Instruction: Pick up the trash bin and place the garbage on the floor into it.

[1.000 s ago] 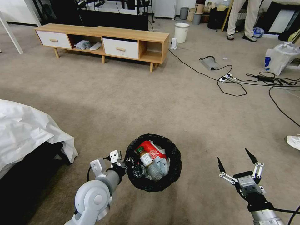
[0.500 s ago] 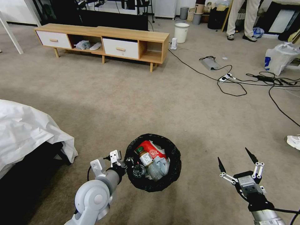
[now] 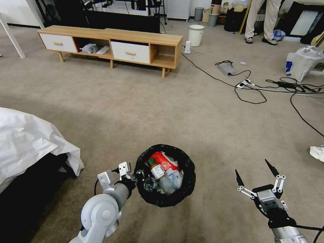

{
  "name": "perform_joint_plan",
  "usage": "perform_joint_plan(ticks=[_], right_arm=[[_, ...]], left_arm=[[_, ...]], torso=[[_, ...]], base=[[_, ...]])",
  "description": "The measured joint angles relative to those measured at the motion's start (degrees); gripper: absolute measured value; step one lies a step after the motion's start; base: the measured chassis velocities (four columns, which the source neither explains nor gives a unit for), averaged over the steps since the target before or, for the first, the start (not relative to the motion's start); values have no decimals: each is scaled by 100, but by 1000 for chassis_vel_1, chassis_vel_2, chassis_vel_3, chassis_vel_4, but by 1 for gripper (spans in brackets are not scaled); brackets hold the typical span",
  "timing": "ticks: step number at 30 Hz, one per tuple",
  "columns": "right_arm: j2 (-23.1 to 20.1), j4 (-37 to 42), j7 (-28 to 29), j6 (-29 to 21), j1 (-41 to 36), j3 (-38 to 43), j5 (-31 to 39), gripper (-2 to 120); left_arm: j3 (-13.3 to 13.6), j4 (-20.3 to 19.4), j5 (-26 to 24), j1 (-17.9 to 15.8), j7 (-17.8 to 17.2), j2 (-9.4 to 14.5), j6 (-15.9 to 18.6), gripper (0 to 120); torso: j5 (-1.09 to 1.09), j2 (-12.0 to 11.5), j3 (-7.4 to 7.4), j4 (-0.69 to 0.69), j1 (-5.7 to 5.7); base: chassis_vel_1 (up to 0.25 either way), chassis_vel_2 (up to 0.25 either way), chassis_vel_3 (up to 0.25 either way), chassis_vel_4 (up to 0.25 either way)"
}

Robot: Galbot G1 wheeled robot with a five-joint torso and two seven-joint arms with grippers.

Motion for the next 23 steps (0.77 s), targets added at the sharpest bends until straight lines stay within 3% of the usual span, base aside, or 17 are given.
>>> perform_joint_plan(ticks=[23], right_arm=[[0,0,1,0,0,0,2,100]], left_arm=[[-33,141,1,-95,-2,-69,-19,0]], torso=[[0,0,0,0,0]], base=[[0,0,0,0]])
